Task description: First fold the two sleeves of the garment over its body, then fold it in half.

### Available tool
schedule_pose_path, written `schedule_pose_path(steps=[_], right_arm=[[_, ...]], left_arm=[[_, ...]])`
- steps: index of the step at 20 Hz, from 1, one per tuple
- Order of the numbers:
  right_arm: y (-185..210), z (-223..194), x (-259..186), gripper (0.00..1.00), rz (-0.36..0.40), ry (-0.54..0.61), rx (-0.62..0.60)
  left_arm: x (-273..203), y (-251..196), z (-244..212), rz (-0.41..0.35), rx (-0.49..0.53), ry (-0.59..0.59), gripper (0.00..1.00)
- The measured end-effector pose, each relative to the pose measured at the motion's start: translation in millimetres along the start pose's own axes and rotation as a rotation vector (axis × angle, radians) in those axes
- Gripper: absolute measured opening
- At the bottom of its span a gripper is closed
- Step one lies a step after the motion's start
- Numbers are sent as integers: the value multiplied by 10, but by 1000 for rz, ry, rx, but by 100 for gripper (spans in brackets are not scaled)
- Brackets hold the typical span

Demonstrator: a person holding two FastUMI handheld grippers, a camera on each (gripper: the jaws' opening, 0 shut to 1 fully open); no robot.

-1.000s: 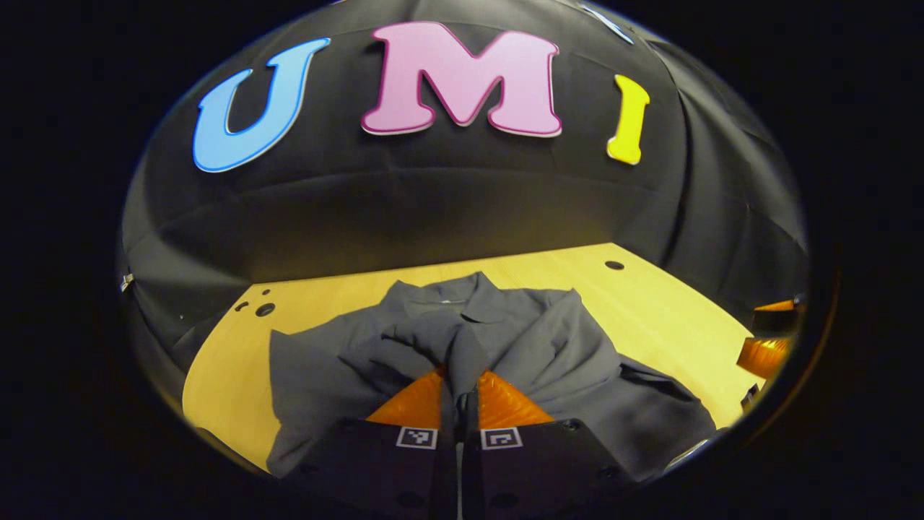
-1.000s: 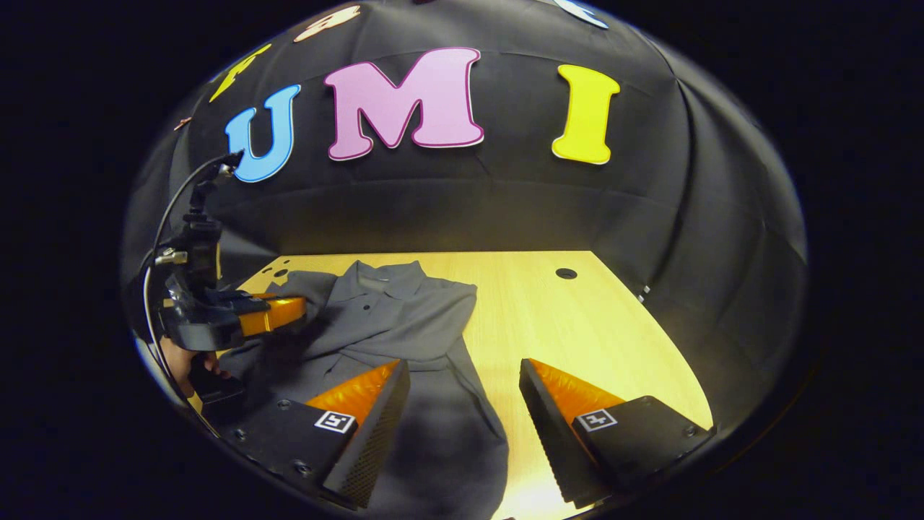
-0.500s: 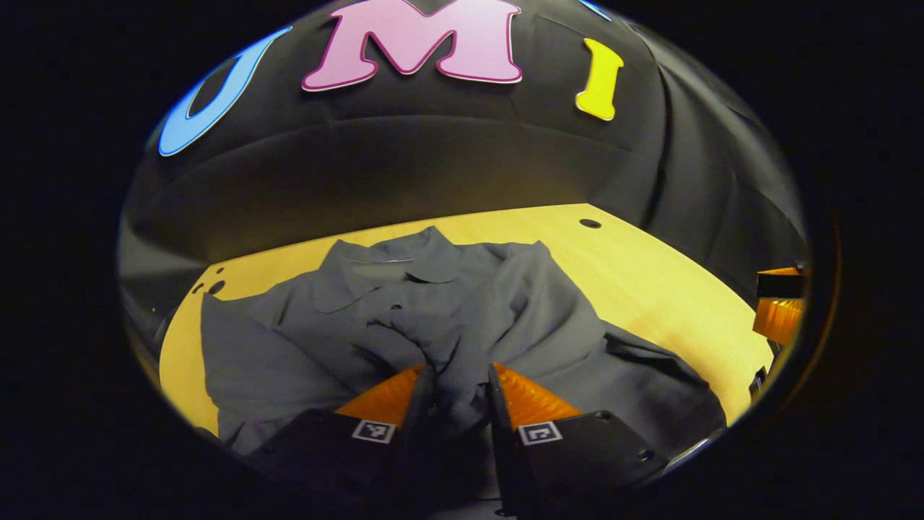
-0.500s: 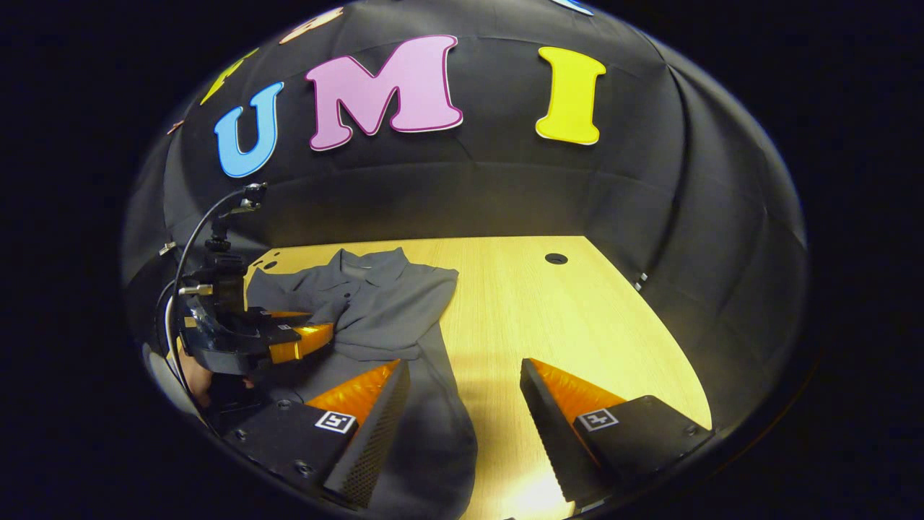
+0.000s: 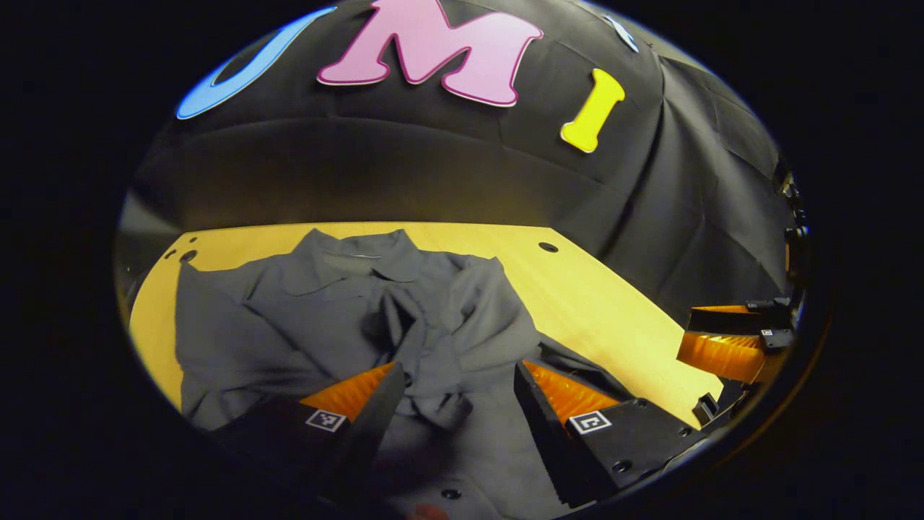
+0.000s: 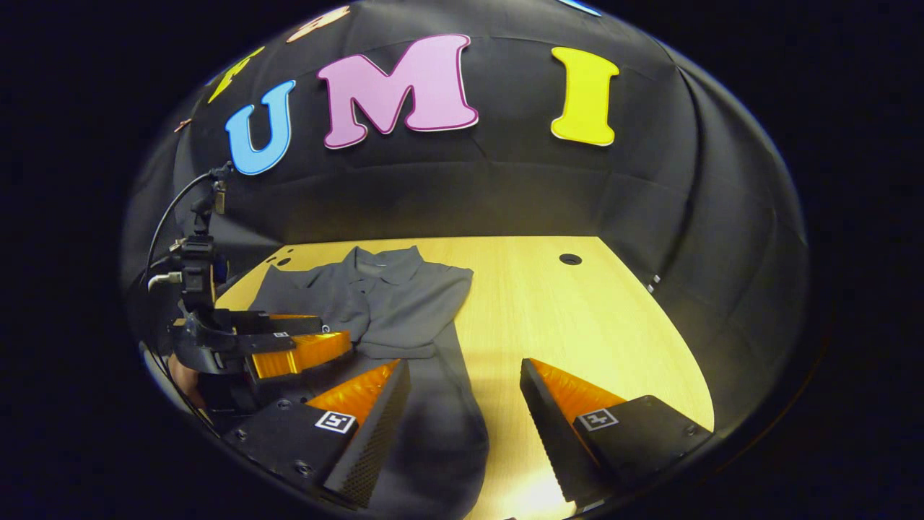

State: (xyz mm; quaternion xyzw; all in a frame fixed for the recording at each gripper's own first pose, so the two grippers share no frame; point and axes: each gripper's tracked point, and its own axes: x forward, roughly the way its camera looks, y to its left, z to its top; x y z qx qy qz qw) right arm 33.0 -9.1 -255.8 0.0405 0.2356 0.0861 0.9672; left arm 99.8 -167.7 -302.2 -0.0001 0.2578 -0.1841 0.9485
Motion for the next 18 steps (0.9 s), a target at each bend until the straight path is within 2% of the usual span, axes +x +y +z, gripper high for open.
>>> schedule_pose_path(steps=[3,4,5,6,9,10,11,12,18], right_arm=[[80,-80,-160,95,14,23,-19],[86,-118,-233,95,10,32,-24],[101,-158,-315,95,11,42,-27],[123,-224,-392,95,10,57,-27],[150,-454,-633,95,1,106,-37],[159,-546,-704,95,-2,129,-43],[162,-628,-772,95,-7,146,-41],[185,-701,-836,95,-10,162,-32],[228,-1229,-1066,95,-50,269,10]], left_arm=[[-464,195,-20,26,-24,-3,96],[-634,288,-51,38,-25,-2,92],[-798,389,-84,57,-21,0,92],[-969,493,-134,76,-17,2,96],[-1418,750,-327,121,-23,34,96],[-1536,836,-398,136,-22,46,96],[-1656,915,-454,151,-19,58,92],[-1758,988,-529,162,-17,72,96],[-2275,1384,-1139,236,-12,186,96]])
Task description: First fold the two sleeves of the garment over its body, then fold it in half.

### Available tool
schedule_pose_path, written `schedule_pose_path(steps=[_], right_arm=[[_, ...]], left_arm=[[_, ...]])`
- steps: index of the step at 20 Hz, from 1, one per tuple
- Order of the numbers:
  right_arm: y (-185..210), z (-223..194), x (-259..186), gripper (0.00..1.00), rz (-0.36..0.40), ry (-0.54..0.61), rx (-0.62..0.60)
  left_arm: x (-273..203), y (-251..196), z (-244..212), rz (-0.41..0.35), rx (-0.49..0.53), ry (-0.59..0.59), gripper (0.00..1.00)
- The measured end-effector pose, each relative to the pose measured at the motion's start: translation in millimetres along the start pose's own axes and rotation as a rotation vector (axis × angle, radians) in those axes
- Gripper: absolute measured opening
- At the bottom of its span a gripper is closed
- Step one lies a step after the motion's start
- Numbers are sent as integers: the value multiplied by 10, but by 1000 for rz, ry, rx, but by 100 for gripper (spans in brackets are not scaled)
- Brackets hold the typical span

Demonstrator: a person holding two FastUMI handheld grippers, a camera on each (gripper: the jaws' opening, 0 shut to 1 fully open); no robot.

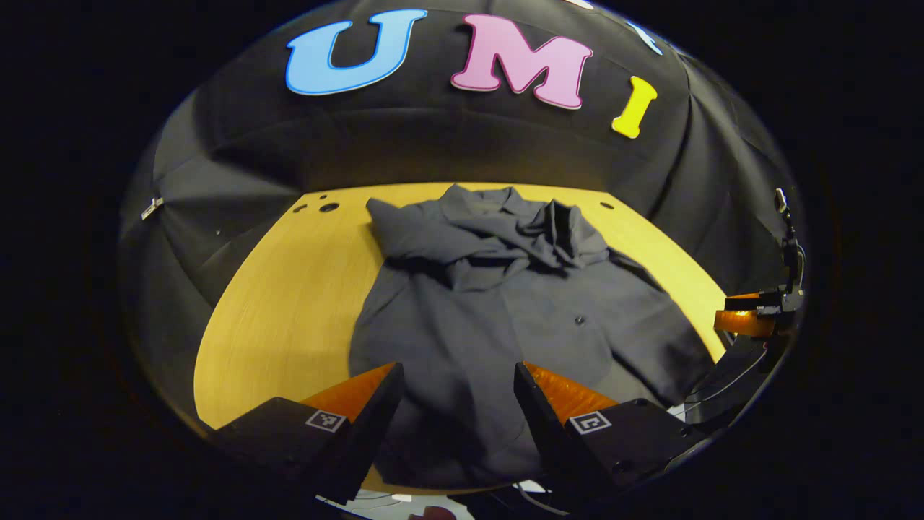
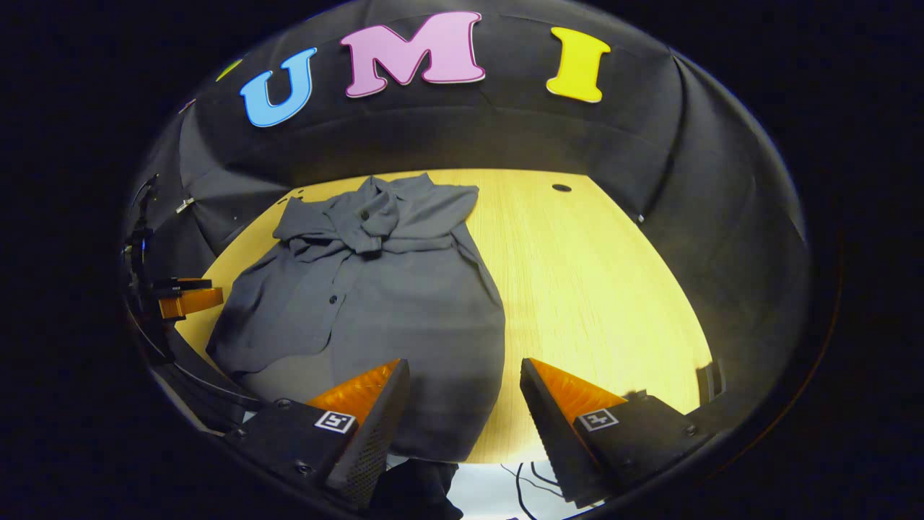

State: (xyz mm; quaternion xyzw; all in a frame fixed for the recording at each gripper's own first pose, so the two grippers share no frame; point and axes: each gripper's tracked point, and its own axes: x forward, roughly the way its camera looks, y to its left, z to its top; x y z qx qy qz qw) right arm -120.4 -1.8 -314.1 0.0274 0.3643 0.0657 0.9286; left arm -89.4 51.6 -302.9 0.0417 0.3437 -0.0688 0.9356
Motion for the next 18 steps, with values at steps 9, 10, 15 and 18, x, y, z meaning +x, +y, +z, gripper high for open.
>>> schedule_pose_path(steps=[9,10,15,18], right_arm=[[7,-629,164,95,-28,132,-23],[25,-659,191,95,-26,143,-27],[137,-717,325,95,-3,156,-39],[162,-674,397,97,0,138,-38]], left_arm=[[24,351,-739,82,-77,162,96],[47,341,-791,81,-76,176,96],[121,334,-868,94,-27,205,98],[151,346,-852,102,-38,178,97]])
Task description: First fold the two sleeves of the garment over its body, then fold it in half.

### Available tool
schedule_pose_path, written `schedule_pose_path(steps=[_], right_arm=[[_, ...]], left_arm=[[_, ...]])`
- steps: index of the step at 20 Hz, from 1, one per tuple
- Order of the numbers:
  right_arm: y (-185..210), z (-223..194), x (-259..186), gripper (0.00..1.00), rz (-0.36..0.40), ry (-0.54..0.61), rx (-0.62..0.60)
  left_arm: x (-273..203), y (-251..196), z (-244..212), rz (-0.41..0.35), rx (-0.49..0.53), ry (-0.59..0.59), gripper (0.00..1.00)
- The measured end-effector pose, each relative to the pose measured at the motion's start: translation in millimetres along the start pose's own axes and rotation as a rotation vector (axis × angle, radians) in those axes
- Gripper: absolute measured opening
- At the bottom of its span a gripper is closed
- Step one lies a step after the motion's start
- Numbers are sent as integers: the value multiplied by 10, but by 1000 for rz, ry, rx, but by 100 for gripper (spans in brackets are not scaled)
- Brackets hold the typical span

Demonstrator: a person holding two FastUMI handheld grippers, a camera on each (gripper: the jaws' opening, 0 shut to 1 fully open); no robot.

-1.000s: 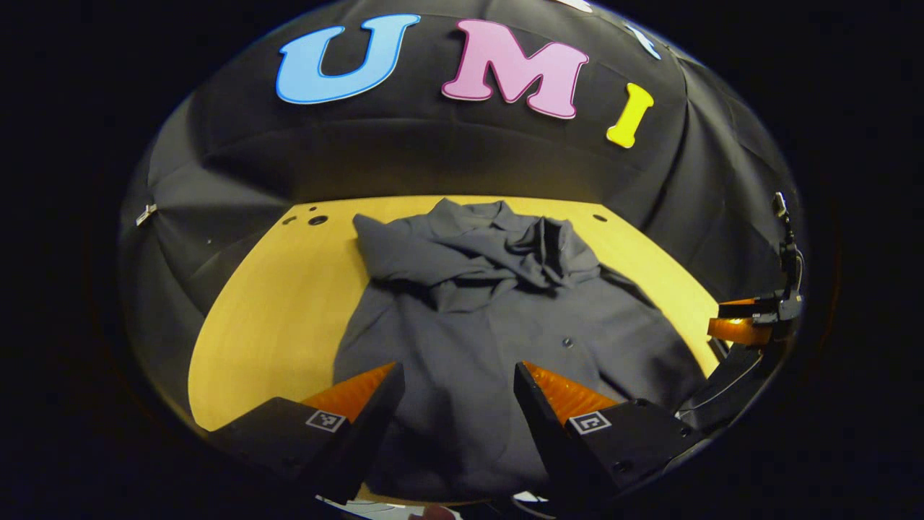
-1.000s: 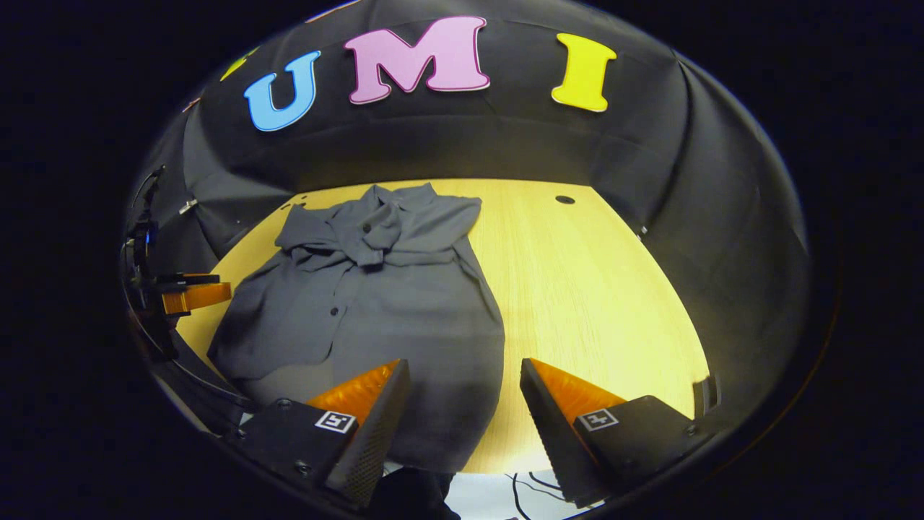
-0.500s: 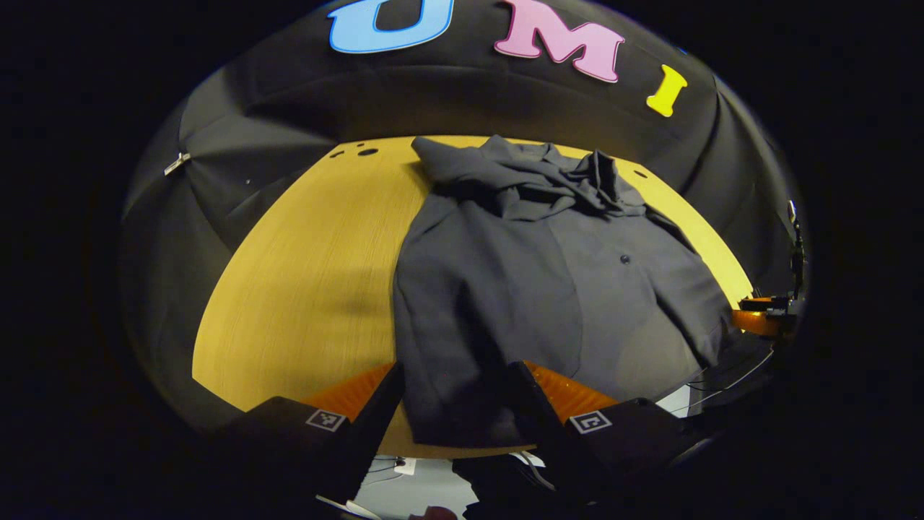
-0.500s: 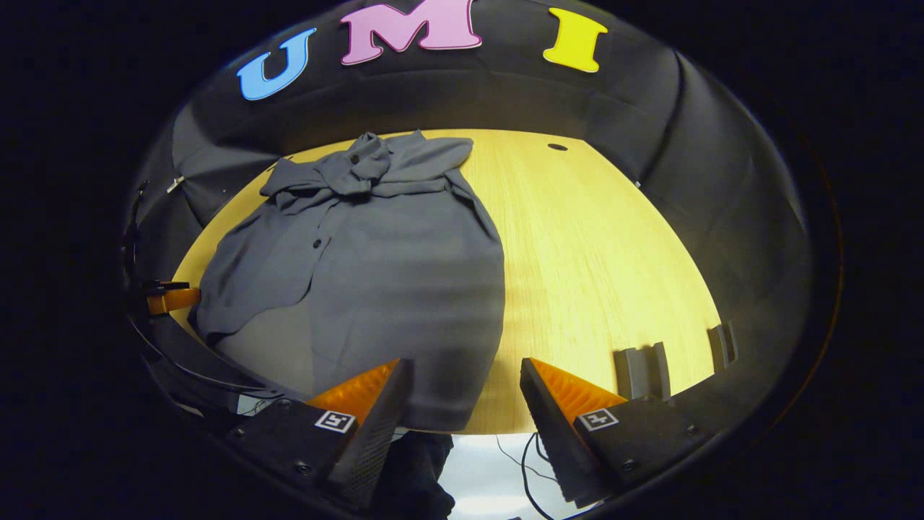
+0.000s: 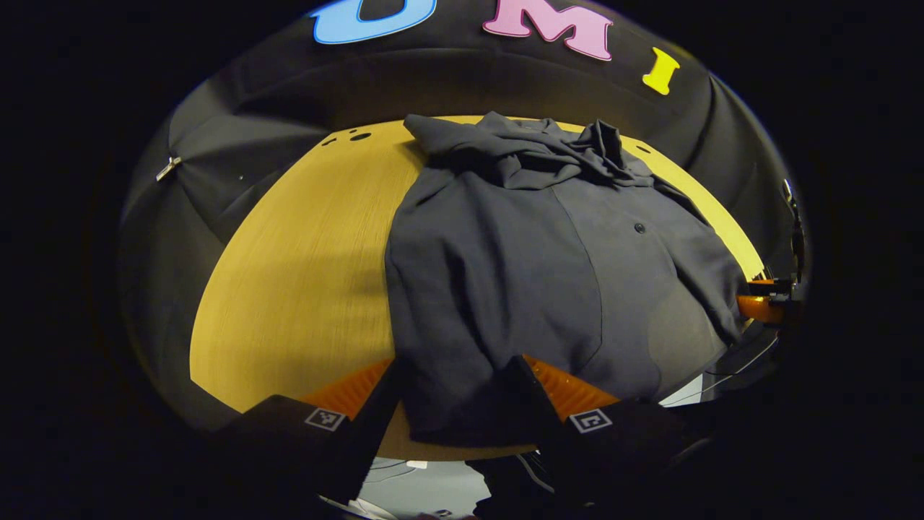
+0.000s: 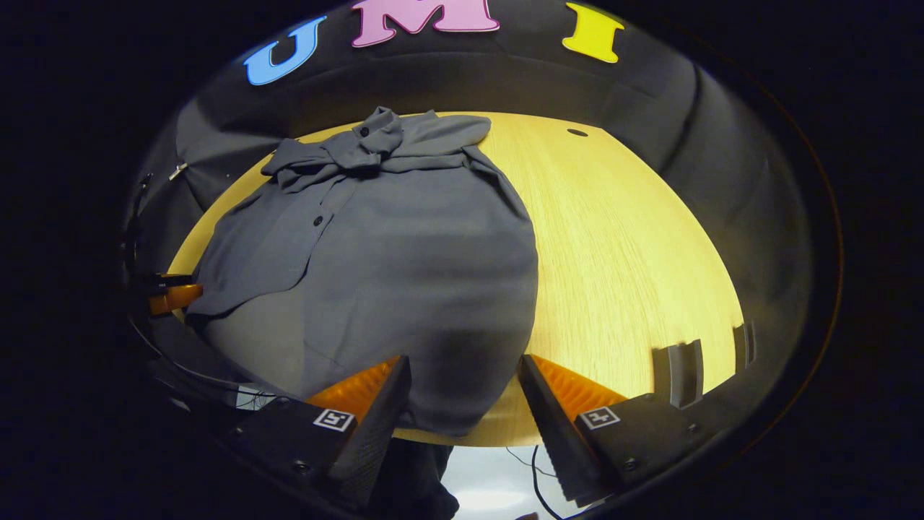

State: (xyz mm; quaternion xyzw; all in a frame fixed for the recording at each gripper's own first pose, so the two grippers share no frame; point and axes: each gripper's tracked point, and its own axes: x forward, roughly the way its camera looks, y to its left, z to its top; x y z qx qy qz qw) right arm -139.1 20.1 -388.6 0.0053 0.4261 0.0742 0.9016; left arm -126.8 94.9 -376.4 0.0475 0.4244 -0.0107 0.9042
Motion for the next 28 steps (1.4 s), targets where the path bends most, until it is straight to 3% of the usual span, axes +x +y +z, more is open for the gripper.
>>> schedule_pose_path(steps=[2,3,4,6,7,10,14,20,28], right_arm=[[27,19,19,97,-6,-16,11],[115,57,60,96,19,-23,7],[211,77,67,74,56,-20,-9],[371,141,118,30,134,-18,-13],[402,173,164,8,159,-9,17],[392,252,103,6,187,-6,82],[329,519,-132,5,179,-93,83],[206,1506,-261,5,118,-302,145],[149,2695,-181,5,103,-517,168]], left_arm=[[9,-99,19,-24,14,2,92],[-8,-178,40,-51,34,11,79],[41,-276,62,-81,37,14,66],[71,-332,126,-124,-16,22,24],[80,-329,157,-140,-59,33,12],[25,-278,211,-156,-130,66,6],[-211,-294,552,-159,-165,-15,6],[-365,-373,1401,-176,-240,-161,6],[-383,-375,2543,-187,-289,-358,6]])
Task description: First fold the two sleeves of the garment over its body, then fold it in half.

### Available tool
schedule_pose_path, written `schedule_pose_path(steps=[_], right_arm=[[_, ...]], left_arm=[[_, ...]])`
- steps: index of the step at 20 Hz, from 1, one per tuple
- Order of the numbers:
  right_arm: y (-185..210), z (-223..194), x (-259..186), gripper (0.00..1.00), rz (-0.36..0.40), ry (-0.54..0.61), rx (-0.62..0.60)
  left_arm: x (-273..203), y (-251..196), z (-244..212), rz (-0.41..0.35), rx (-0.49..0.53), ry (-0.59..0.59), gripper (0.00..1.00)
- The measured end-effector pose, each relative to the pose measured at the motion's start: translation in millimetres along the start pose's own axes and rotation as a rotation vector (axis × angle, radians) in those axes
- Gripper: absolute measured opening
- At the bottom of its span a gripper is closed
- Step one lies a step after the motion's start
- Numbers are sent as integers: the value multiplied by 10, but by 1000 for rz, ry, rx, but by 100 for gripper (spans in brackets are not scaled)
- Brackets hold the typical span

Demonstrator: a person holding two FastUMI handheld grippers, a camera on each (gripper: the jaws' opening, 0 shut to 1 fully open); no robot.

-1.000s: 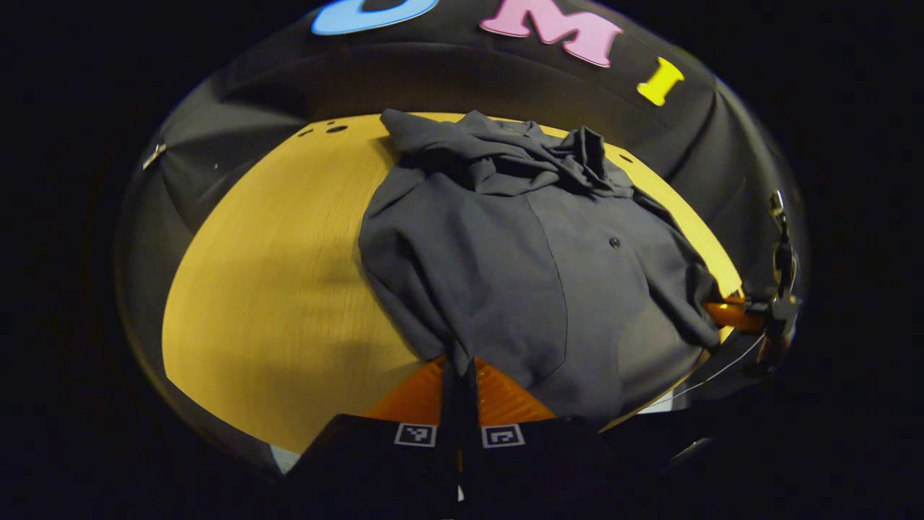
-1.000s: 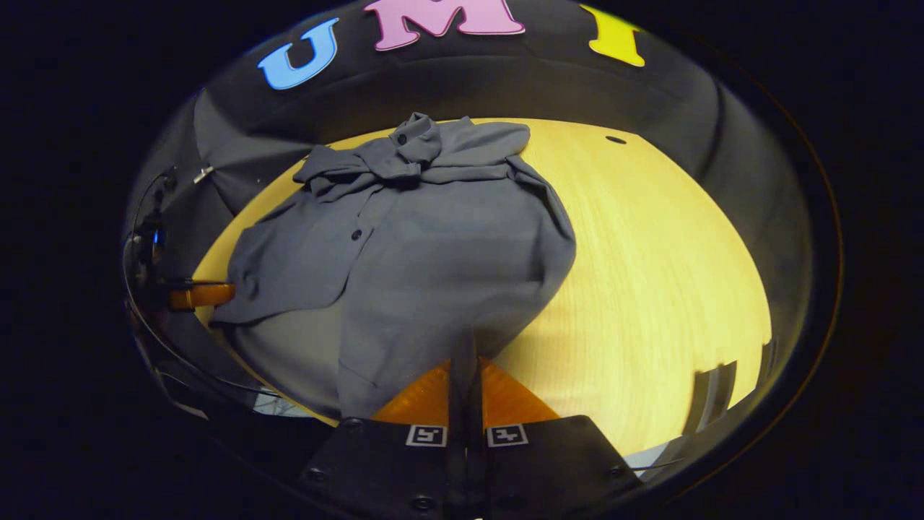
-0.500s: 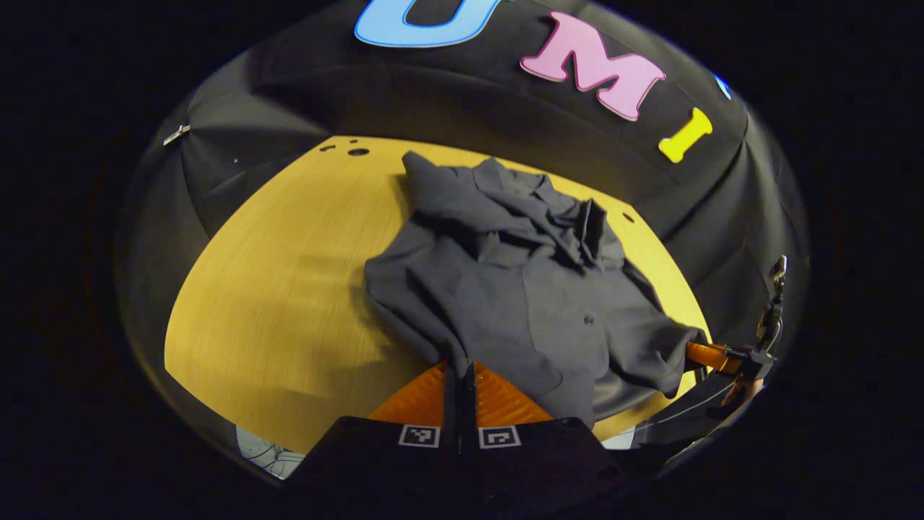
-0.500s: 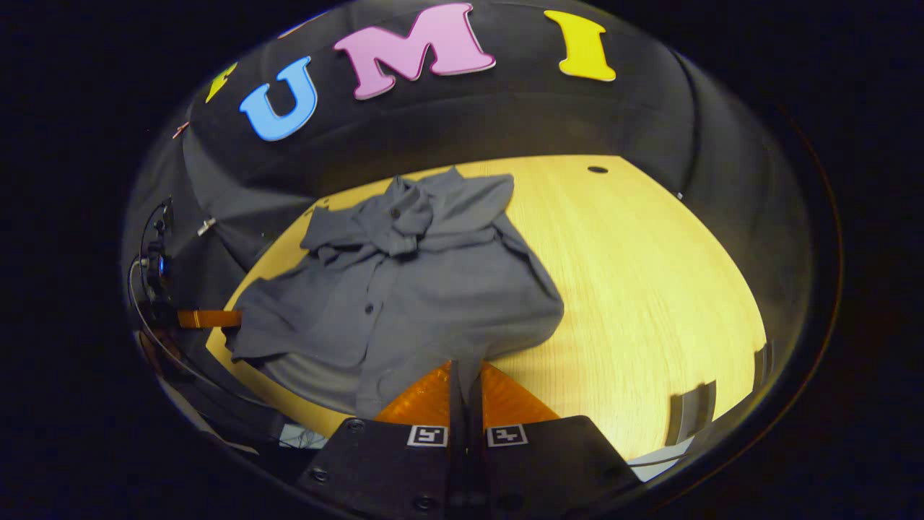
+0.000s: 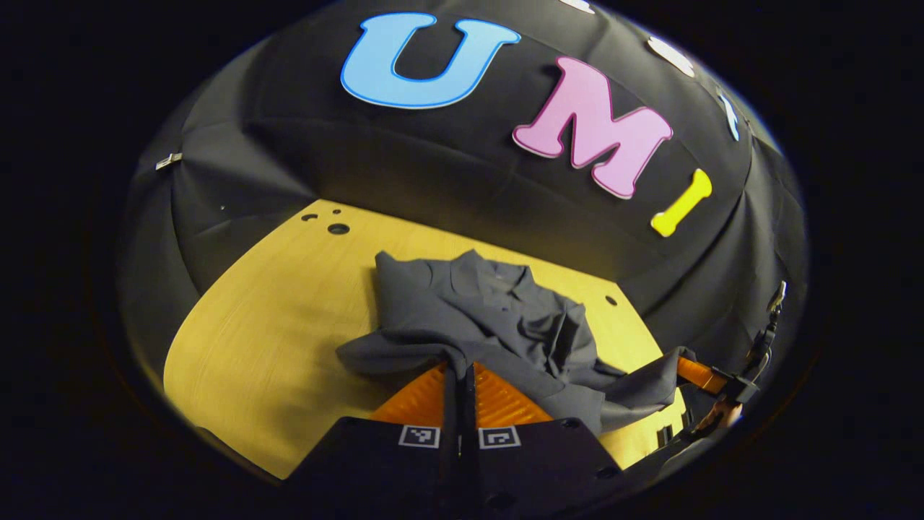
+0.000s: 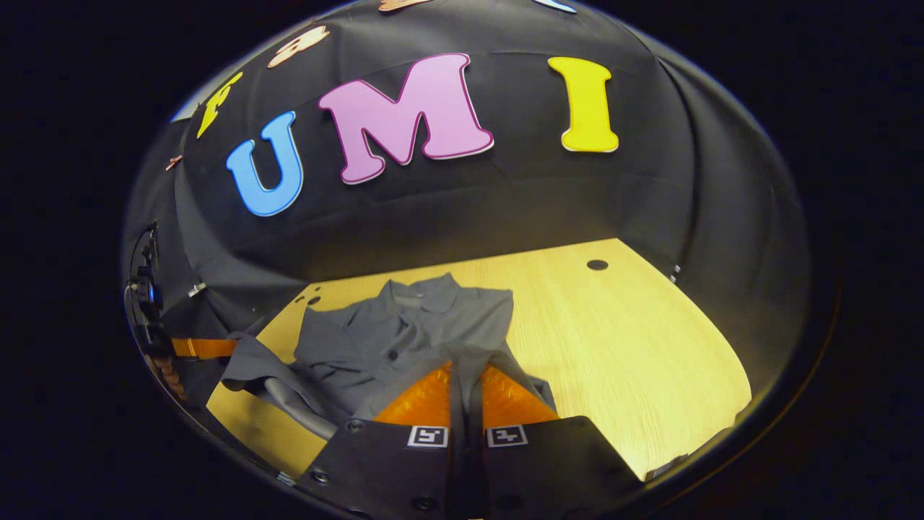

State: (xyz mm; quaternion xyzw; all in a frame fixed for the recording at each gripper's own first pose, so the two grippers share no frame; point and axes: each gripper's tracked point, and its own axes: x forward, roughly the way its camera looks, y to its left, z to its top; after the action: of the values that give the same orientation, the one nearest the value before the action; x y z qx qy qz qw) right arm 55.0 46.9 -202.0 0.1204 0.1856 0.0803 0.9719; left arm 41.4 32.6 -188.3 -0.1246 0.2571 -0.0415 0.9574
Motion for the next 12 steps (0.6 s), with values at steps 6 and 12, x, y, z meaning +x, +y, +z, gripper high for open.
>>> schedule_pose_path(steps=[6,12], right_arm=[[-43,439,453,5,-22,-83,-7],[-102,750,1033,5,-43,-141,15]], left_arm=[[395,-11,560,6,-1,-104,5],[955,58,893,23,-7,-168,5]])
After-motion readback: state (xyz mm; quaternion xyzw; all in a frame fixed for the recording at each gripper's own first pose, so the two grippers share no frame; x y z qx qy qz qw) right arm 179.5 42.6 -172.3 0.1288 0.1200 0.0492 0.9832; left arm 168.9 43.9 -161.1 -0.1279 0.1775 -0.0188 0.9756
